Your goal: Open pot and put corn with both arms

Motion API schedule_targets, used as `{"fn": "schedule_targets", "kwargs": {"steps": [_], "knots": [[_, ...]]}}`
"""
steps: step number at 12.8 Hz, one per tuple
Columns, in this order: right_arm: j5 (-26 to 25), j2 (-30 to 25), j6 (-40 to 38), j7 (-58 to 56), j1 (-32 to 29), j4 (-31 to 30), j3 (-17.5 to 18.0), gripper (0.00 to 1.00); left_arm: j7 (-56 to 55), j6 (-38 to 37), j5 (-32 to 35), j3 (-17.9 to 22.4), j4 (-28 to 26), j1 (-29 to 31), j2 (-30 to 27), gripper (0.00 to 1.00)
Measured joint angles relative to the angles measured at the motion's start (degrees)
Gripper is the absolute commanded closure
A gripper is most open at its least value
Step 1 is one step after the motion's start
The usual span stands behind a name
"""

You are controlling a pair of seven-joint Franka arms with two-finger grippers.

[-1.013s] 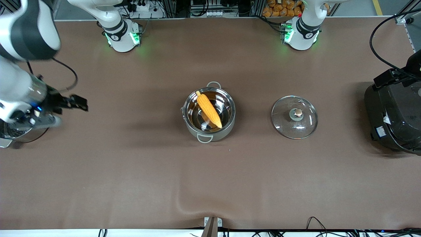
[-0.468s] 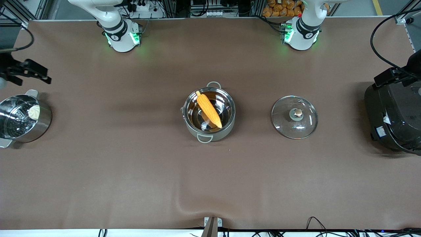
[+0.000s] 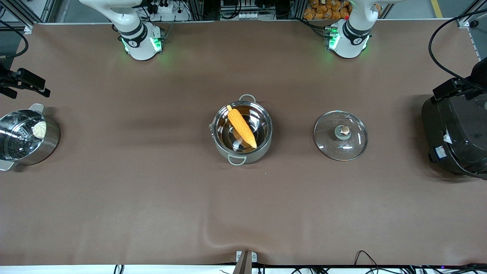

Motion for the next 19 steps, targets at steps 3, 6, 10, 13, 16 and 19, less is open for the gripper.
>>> {"fn": "schedule_targets", "kwargs": {"steps": [3,6,10,13,16,19], "knots": [[0.00,0.00,-0.65,2.53,0.00,0.03,0.25,0.00,0.00,0.00,-0.06,-0.08,0.09,0.04,0.00,0.00],[0.00,0.00,-0.87,4.29,0.04,0.21,0.81,0.00,0.00,0.00,-0.08,-0.61,0.20,0.05,0.00,0.00],[0.00,0.00,-0.90,4.75,0.03,0.21,0.77,0.00,0.00,-0.01,-0.09,-3.84,0.22,0.05,0.00,0.00],[0.00,0.00,-0.83,4.76,0.04,0.23,0.83,0.00,0.00,-0.04,-0.09,-5.45,0.22,-0.08,0.00,0.00],[0.00,-0.01,-0.86,4.77,0.04,0.23,0.86,0.00,0.00,-0.04,-0.09,-5.37,0.22,-0.05,0.00,0.00],[0.00,-0.01,-1.07,6.51,0.05,0.24,1.30,0.00,0.00,-0.04,-0.09,-5.37,0.22,-0.05,0.00,0.00]]}}
